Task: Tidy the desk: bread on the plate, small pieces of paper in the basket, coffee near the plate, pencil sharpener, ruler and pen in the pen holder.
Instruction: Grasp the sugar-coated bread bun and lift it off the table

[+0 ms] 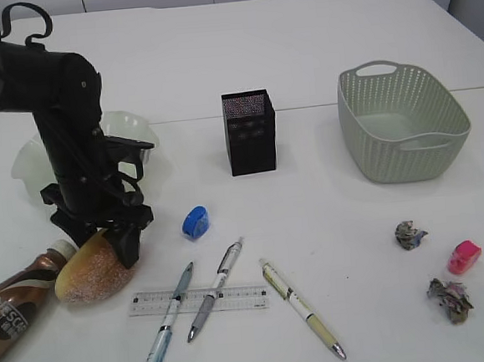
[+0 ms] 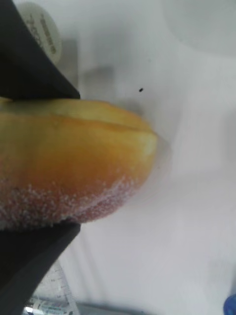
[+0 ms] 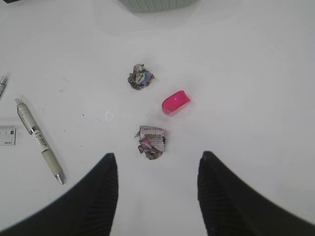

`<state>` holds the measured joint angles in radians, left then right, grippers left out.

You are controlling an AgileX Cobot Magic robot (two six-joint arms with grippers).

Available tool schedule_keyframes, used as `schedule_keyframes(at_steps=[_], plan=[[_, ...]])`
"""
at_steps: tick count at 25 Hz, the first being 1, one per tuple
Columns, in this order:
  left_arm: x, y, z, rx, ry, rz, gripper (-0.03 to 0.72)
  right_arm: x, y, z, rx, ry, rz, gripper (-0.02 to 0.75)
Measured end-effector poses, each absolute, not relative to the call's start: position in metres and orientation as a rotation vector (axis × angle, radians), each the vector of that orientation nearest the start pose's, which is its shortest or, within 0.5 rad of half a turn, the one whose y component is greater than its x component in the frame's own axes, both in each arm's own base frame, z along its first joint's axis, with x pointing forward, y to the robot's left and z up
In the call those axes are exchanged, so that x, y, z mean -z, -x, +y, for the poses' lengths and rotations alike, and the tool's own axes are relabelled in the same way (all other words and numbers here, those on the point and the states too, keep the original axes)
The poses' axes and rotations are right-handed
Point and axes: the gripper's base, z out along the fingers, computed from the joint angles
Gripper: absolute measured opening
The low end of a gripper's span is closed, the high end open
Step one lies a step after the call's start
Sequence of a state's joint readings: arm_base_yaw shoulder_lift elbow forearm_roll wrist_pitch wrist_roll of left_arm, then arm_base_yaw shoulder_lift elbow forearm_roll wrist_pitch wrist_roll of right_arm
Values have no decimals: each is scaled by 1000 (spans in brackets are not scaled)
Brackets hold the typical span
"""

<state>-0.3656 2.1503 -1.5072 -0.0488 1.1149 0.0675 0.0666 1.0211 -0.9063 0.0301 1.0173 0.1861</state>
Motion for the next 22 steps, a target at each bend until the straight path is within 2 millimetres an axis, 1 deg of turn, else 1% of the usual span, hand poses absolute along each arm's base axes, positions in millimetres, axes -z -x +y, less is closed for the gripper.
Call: schedule_keyframes(at_steps=[2, 7, 9, 11, 15, 20, 22], plan=[[-134, -374, -148, 44, -660, 3179, 459, -320, -182, 14, -128, -168, 2615, 414], [-134, -374, -147, 44, -661, 3183, 271, -320, -182, 14, -113, -164, 2615, 414], [-134, -373, -147, 42, -663, 3189, 233, -320, -182, 13, -107, -162, 2615, 414], [-135, -373, -147, 39, -666, 3202, 213, -320, -182, 13, -104, -161, 2614, 414], [-138, -372, -147, 37, -672, 3232, 207, -320, -182, 13, -104, -161, 2614, 414], [-159, -388, -153, 60, -658, 3151, 206, -320, -182, 13, -102, -159, 2614, 414], [-168, -393, -157, 101, -640, 3118, 206, -320, -182, 13, -102, -159, 2614, 414]])
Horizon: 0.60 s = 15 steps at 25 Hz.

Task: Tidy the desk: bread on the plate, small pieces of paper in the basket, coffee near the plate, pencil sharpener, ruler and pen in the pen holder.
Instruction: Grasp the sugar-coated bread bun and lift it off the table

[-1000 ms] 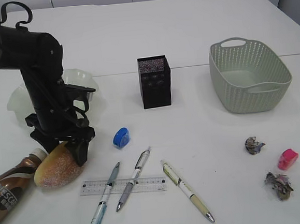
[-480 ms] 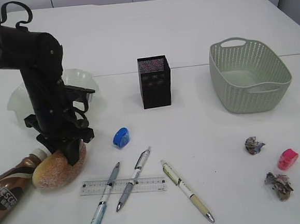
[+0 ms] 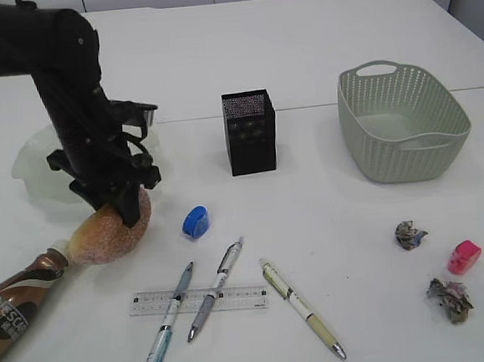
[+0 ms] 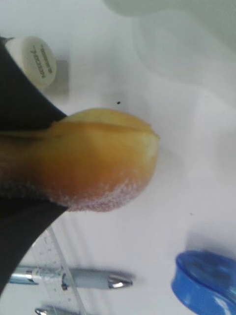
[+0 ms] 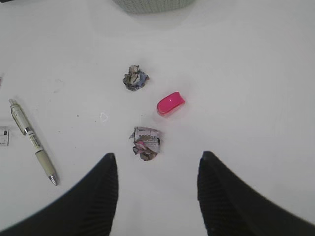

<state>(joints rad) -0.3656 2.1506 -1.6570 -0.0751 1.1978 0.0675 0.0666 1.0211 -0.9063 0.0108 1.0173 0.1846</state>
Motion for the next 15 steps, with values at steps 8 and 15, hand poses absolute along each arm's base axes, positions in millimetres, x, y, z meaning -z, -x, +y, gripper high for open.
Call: schedule_keyframes(at_steps=[8, 15], plan=[[-205, -397, -163, 189, -601, 3029, 206, -320, -182, 13, -100, -158, 2614, 414], [-242, -408, -158, 64, -616, 2897, 206, -320, -182, 13, -100, -158, 2614, 414]])
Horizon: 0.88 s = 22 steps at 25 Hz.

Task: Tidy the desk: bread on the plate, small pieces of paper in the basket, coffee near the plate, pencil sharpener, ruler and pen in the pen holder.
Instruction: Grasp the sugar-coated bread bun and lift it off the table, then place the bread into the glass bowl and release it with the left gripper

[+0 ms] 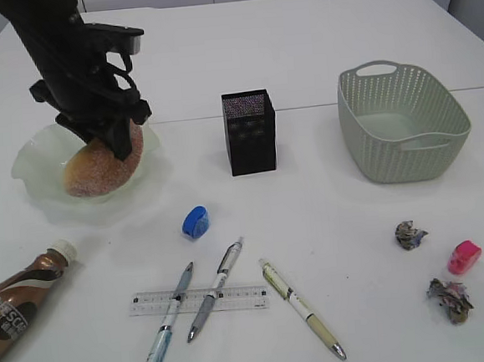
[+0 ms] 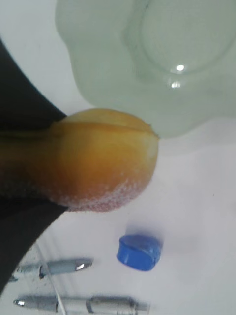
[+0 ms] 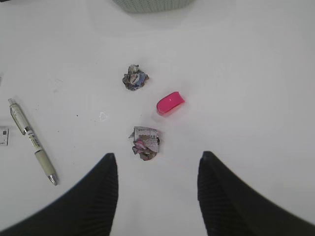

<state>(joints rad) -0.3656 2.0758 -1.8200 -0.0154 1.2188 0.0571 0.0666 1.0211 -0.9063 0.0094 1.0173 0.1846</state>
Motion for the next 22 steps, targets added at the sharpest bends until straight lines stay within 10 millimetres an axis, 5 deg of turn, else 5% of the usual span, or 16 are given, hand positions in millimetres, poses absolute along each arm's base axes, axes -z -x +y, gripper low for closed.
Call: schedule_keyframes(at_steps=[12, 22], plan=[[-259, -441, -141, -225, -439, 2604, 207, -317, -175, 12, -88, -163, 2702, 414], [-232, -470, -93, -214, -126, 2605, 207, -316, -173, 12, -85, -164, 2720, 414]])
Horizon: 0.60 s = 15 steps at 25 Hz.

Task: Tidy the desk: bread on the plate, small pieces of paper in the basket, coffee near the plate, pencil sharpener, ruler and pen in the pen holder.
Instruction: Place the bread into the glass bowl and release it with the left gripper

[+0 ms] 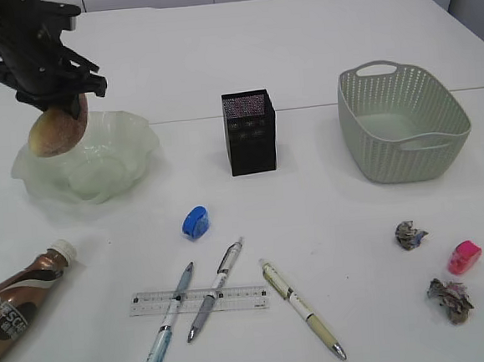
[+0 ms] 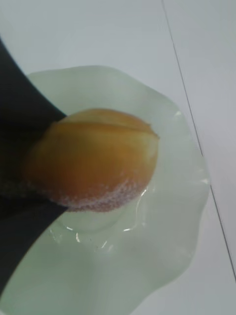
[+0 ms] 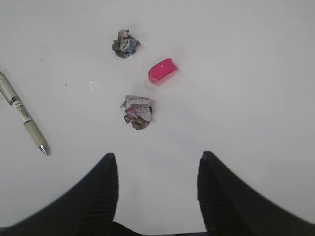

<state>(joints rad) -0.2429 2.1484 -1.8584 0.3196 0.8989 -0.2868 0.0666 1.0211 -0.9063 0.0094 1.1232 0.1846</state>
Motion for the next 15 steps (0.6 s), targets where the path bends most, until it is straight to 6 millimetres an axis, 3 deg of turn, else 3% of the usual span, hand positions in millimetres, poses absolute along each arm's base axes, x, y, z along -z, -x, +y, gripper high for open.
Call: schedule_keyframes(at_steps=[5, 10, 12, 15], plan=[[-204, -478, -85, -181, -73, 2663, 207, -316, -173, 12, -85, -164, 2720, 414], [-195, -482, -89, -133, -64, 2649, 214, -316, -173, 12, -85, -164, 2720, 414], [-195, -484, -90, -119, -64, 2633, 242, -316, -173, 12, -85, -164, 2721, 414], [-194, -486, -92, -91, -58, 2616, 344, -316, -173, 12, -85, -164, 2722, 414]])
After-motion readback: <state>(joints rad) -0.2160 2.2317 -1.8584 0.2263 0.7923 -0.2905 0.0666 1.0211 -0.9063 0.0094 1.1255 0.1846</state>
